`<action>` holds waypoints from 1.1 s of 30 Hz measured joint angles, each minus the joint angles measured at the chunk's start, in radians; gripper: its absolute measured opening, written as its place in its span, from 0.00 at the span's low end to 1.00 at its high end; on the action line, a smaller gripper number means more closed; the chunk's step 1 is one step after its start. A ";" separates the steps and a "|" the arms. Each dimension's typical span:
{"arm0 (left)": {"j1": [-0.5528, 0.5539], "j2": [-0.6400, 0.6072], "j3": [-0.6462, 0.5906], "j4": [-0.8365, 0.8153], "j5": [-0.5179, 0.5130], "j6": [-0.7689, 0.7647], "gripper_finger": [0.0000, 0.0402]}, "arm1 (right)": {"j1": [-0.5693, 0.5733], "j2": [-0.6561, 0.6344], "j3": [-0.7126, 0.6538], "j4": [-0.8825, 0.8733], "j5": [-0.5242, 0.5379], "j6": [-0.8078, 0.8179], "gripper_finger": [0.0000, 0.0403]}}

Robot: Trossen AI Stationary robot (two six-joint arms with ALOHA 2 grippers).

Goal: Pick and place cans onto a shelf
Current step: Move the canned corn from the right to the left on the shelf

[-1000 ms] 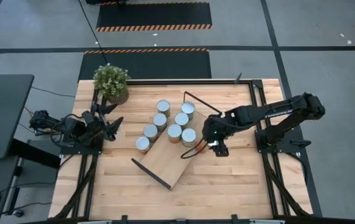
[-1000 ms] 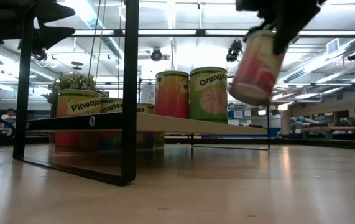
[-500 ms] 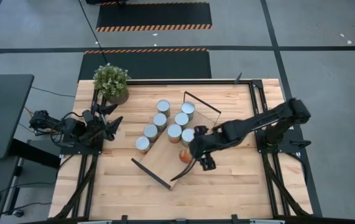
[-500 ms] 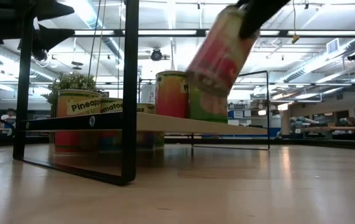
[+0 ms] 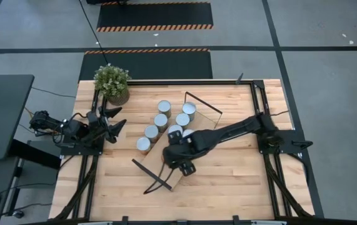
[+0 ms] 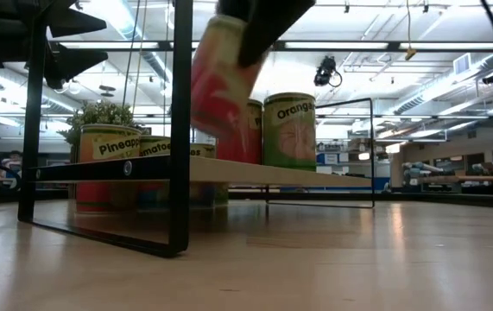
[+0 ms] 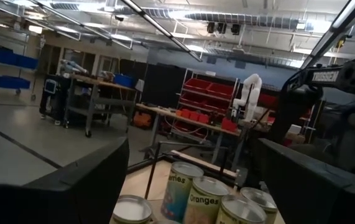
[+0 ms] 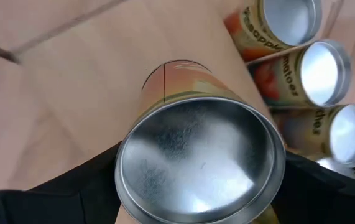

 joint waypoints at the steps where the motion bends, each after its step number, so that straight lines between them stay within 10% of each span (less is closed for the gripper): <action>1: 0.000 0.000 0.000 -0.003 0.000 0.000 0.88 | -0.006 0.026 0.034 -0.022 0.011 -0.017 0.82; 33: 0.001 0.000 0.000 -0.016 0.000 0.002 0.88 | -0.050 0.175 0.200 -0.158 0.171 -0.064 0.96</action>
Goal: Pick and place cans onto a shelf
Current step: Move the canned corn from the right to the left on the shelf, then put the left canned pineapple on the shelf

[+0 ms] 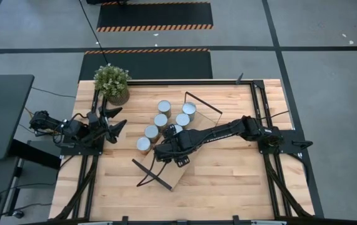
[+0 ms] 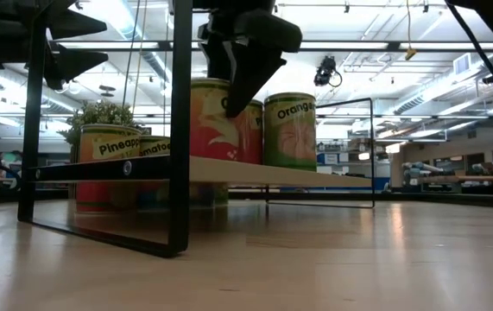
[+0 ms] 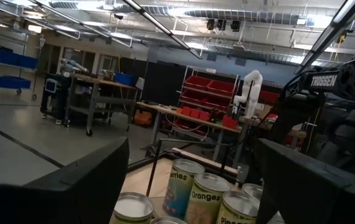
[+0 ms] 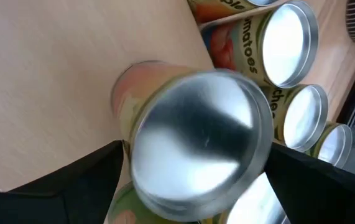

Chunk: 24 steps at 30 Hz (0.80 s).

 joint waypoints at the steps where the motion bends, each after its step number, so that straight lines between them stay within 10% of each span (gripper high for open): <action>1: 0.000 0.000 0.000 -0.001 0.000 0.000 0.88 | -0.001 0.000 0.000 0.000 0.000 0.002 0.96; 24: 0.000 0.000 0.000 -0.010 0.000 0.000 0.88 | 0.037 -0.067 -0.001 -0.022 0.069 0.047 0.96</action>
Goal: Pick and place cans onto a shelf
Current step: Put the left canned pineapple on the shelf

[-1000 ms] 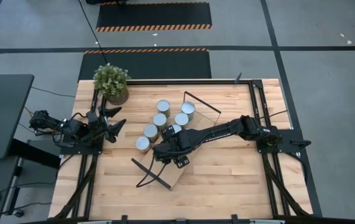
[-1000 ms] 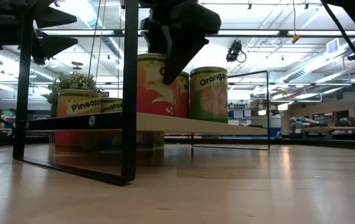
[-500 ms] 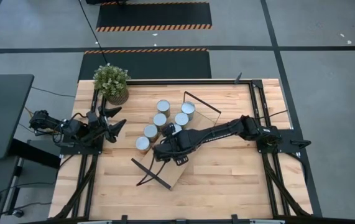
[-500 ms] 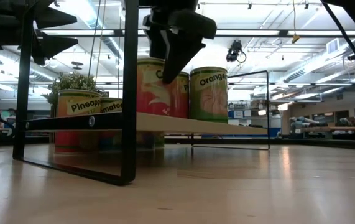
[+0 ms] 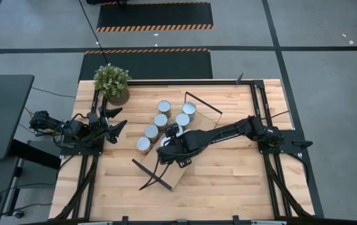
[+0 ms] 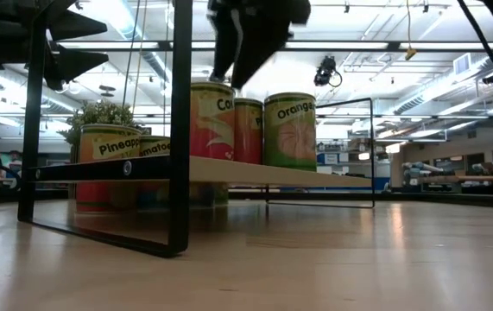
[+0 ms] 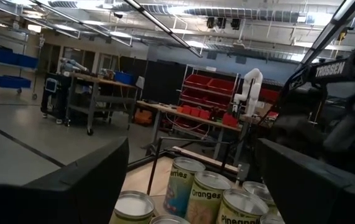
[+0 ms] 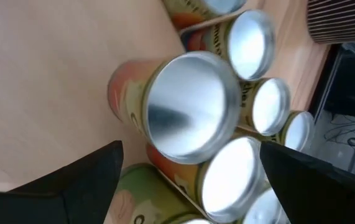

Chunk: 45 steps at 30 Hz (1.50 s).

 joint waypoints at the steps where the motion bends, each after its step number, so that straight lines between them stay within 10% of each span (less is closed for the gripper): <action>1: 0.000 0.000 0.000 -0.006 0.000 0.000 0.88 | 0.000 -0.011 0.000 0.001 -0.007 0.009 0.96; 13: -0.001 0.000 0.000 -0.112 0.134 -0.027 0.88 | -0.026 -0.111 0.001 0.042 -0.083 -0.014 0.96; 20: -0.001 0.000 0.010 -0.196 0.150 -0.072 0.88 | -0.025 -0.199 -0.024 -0.152 0.009 0.245 0.96; 45: 0.000 0.541 0.459 -0.885 0.283 -0.479 0.75 | 0.102 -0.756 -0.999 0.475 0.077 0.360 0.96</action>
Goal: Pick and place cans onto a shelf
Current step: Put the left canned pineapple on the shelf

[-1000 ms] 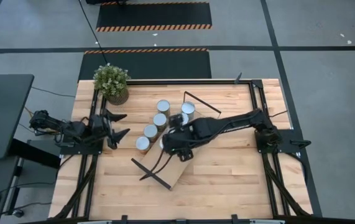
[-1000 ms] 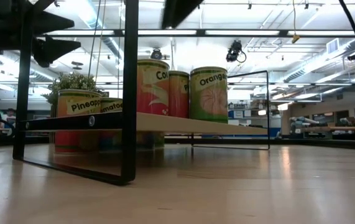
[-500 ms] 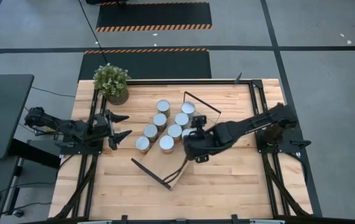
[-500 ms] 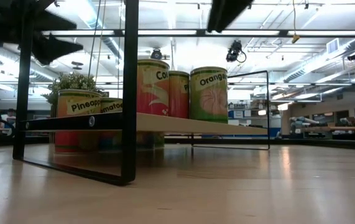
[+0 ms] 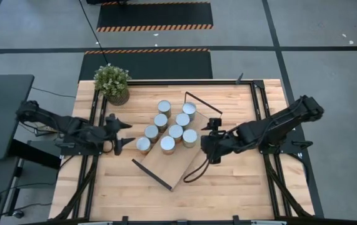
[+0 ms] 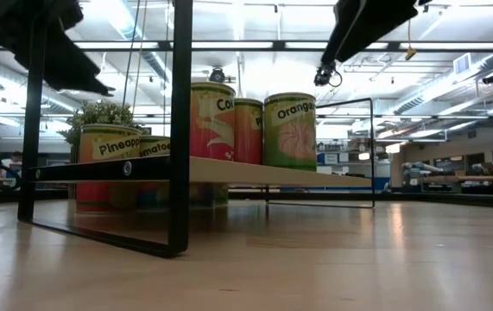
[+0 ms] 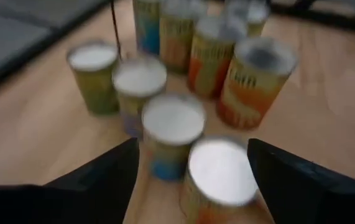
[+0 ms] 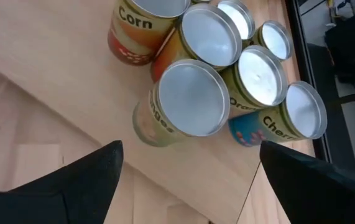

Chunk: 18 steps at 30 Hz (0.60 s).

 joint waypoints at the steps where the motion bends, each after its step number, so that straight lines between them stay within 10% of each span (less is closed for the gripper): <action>1: 0.001 0.023 0.017 -0.021 0.021 -0.026 0.74 | 0.000 -0.008 -0.009 0.010 0.000 -0.008 0.96; 18: 0.264 0.515 0.378 -0.217 0.373 -0.124 0.79 | 0.001 -0.024 -0.021 0.075 0.000 -0.060 0.96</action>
